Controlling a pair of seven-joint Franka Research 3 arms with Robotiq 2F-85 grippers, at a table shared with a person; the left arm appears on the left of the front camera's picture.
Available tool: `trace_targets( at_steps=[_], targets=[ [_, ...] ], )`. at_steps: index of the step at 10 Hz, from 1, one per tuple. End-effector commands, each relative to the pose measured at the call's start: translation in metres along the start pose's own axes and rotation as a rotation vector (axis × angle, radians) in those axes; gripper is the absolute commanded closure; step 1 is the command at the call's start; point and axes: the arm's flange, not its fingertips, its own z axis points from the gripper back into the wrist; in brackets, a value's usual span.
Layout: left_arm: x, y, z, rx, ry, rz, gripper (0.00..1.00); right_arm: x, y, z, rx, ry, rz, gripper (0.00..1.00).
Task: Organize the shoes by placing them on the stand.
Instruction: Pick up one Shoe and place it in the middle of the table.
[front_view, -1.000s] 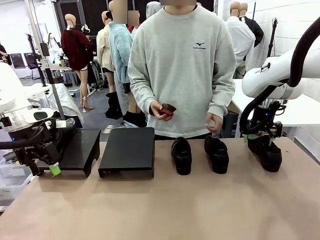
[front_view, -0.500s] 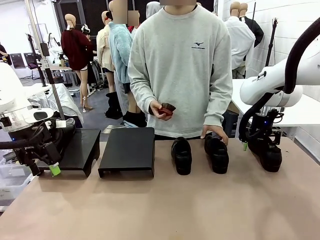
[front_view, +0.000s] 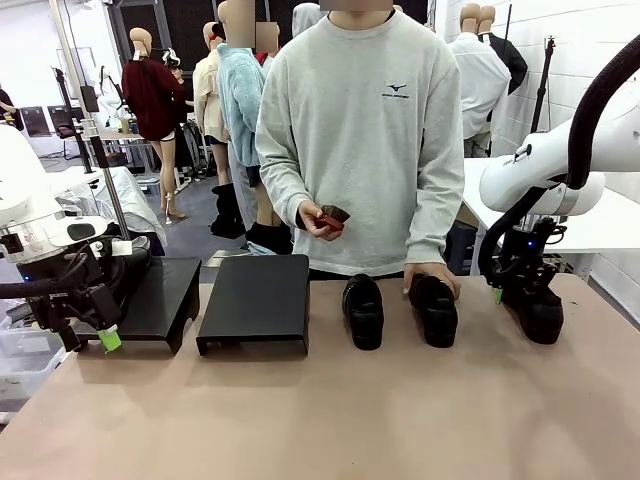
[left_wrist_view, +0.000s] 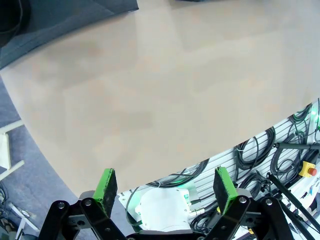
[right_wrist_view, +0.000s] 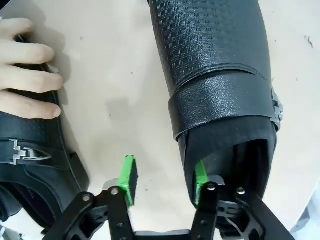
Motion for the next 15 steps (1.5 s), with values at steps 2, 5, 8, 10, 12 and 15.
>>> trace_targets(
  at_steps=[2,5,8,10,12,15],
  targets=[
    [-0.001,0.001,-0.002,-0.003,-0.021,0.001,0.0,0.0,-0.001,-0.004,-0.024,-0.01,0.026,1.0],
    [-0.001,0.001,-0.002,-0.003,-0.021,0.001,0.0,0.0,-0.003,-0.003,-0.018,-0.01,0.021,1.0],
    [-0.001,0.001,-0.002,-0.003,-0.021,0.001,0.0,-0.001,-0.007,0.002,-0.011,0.042,-0.007,1.0],
    [-0.001,0.001,-0.002,-0.003,-0.021,0.001,0.0,-0.019,-0.018,0.043,-0.021,-0.011,-0.079,1.0],
    [-0.001,0.001,-0.002,-0.003,-0.021,0.001,0.0,-0.06,-0.024,0.105,-0.006,-0.124,-0.141,1.0],
    [-0.001,0.001,-0.002,-0.003,-0.021,0.001,0.0,-0.131,0.002,0.123,-0.032,-0.124,-0.125,1.0]
  ],
)
